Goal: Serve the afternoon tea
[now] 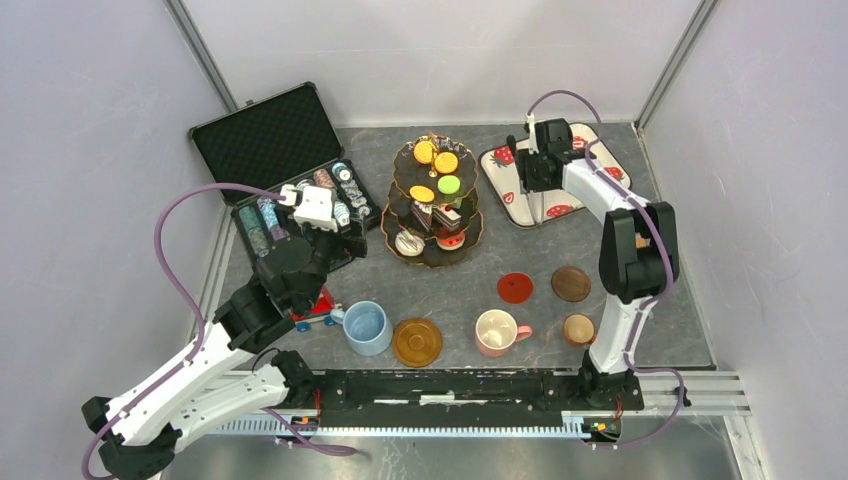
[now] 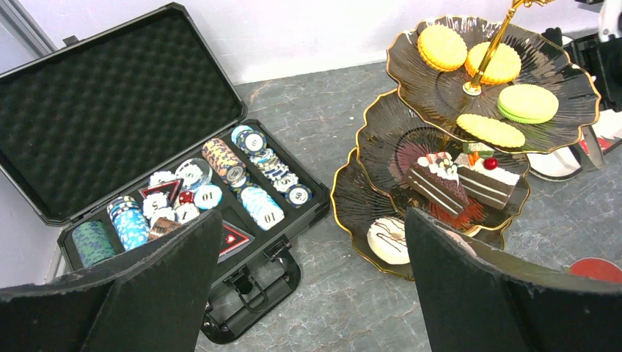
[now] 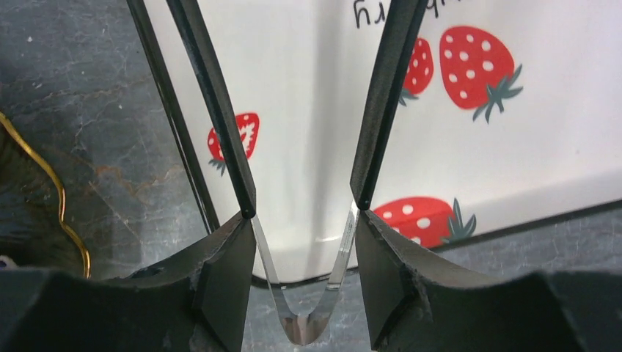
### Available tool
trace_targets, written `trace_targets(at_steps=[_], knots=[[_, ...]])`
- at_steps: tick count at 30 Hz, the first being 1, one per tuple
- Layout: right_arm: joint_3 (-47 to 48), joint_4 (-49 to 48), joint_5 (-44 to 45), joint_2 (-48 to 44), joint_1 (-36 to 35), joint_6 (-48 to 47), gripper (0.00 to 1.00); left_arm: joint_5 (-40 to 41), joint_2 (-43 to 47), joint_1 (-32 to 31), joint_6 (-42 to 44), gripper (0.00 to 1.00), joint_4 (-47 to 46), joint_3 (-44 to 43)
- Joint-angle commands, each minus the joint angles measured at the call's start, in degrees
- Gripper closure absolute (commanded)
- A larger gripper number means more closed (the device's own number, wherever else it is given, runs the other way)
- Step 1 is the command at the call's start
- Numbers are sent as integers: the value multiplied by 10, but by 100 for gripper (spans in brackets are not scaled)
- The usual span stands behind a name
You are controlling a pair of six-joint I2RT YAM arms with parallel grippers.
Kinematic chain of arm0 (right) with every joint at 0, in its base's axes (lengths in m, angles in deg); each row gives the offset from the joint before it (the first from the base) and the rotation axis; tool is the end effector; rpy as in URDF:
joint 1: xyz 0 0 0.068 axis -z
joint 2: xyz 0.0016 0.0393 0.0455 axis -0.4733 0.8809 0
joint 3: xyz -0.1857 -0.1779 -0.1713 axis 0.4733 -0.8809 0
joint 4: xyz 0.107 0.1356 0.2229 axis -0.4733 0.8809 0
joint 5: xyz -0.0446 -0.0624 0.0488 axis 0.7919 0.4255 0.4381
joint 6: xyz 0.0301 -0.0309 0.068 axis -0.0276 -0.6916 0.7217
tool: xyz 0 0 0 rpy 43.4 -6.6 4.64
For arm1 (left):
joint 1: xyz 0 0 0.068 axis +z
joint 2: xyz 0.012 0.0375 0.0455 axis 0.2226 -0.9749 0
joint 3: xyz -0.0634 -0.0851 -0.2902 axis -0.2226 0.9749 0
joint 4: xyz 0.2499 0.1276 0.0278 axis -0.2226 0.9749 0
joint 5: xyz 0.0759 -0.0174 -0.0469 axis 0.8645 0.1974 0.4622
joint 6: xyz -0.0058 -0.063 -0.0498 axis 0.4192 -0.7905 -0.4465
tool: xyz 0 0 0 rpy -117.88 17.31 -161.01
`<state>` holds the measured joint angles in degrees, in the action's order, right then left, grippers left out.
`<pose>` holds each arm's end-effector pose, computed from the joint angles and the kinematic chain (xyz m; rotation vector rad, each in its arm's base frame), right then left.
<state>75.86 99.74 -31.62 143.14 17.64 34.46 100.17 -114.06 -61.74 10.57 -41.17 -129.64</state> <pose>0.4655 0.0811 0.2277 -0.0877 2.4554 0.0104 0.1450 -0.0976 0.3928 0.1571 1.6398 -0.0764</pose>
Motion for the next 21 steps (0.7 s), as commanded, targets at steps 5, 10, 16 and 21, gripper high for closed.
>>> trace_targets(at_steps=[5,10,16,21], knots=[[41,39,33,35,-1,-36,42,10,-2,2,-2,0,-16,-5],[22,29,35,38,-1,-43,39,4,-7,3,-4,0,-15,-6],[8,19,31,47,-1,-42,36,9,-6,3,-3,0,-16,-5],[2,14,27,47,-1,-42,33,6,-8,3,-4,0,-15,-5]])
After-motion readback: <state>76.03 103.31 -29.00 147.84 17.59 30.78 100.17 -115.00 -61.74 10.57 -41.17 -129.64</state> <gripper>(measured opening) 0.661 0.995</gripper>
